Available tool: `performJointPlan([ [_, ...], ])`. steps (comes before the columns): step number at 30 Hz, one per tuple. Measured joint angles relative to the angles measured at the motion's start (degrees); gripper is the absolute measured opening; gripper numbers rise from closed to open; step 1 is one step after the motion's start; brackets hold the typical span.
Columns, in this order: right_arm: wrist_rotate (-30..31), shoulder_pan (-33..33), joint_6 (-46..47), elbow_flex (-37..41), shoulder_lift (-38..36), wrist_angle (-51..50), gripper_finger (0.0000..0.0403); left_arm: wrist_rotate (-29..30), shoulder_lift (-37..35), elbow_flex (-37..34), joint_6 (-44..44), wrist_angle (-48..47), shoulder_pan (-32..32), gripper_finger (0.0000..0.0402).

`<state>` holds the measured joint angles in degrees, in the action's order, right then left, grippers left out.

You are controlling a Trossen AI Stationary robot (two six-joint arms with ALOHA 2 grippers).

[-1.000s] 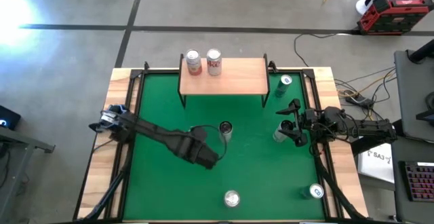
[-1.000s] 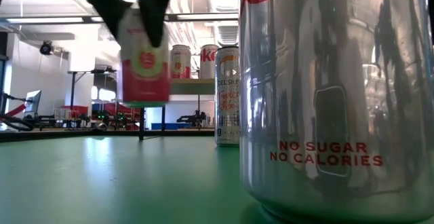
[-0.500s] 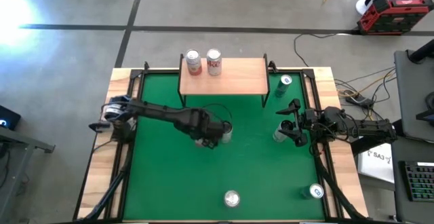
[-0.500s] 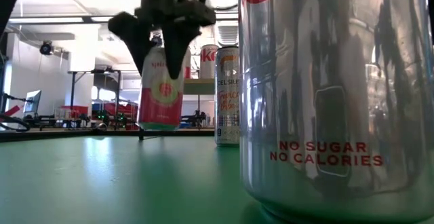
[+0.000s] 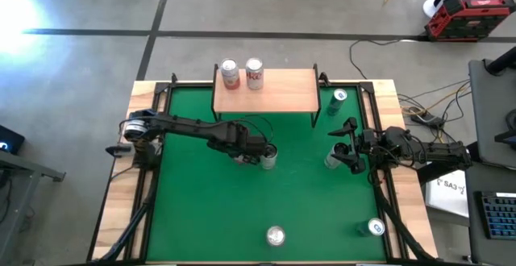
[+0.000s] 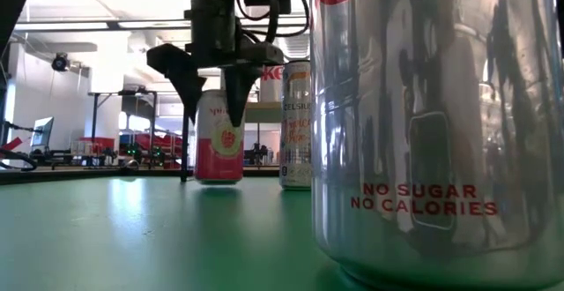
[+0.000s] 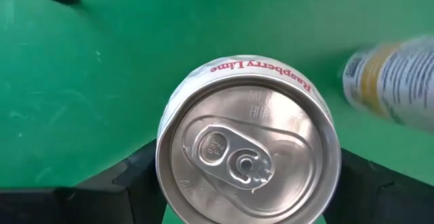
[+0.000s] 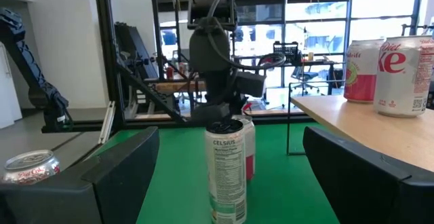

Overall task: Place canned beverage on shelf
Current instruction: Put the pink-white soda can on the shelf aligned with the other pink-white soda can

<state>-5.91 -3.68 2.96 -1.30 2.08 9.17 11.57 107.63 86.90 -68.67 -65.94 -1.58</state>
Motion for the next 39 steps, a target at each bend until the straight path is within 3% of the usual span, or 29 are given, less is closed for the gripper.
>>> performJointPlan([
  [10, 0.0, 0.0, 0.0, 0.0, 0.0, 0.0, 0.0357, 1.5, 0.0, -0.3, -8.6, 0.4, -0.3, 0.0316],
  [17, 0.0, 0.0, 0.0, 0.0, 0.0, 0.0, 0.0357, 5.6, 0.0, -0.3, -13.9, 0.9, -1.8, 0.0325],
  [24, 0.0, 0.0, 0.0, 0.0, 0.0, 0.0, 0.0357, 8.0, 0.0, -0.3, -33.5, -1.2, -2.9, 0.0341],
  [34, 0.0, 0.0, 0.0, 0.0, 0.0, 0.0, 0.0357, 4.4, 0.0, -0.3, -62.1, 0.6, -3.5, 0.0394],
  [39, 0.0, 0.0, 0.0, 0.0, 0.0, 0.0, 0.0357, 4.5, 0.0, -0.3, -69.0, 1.0, -3.2, 0.0397],
])
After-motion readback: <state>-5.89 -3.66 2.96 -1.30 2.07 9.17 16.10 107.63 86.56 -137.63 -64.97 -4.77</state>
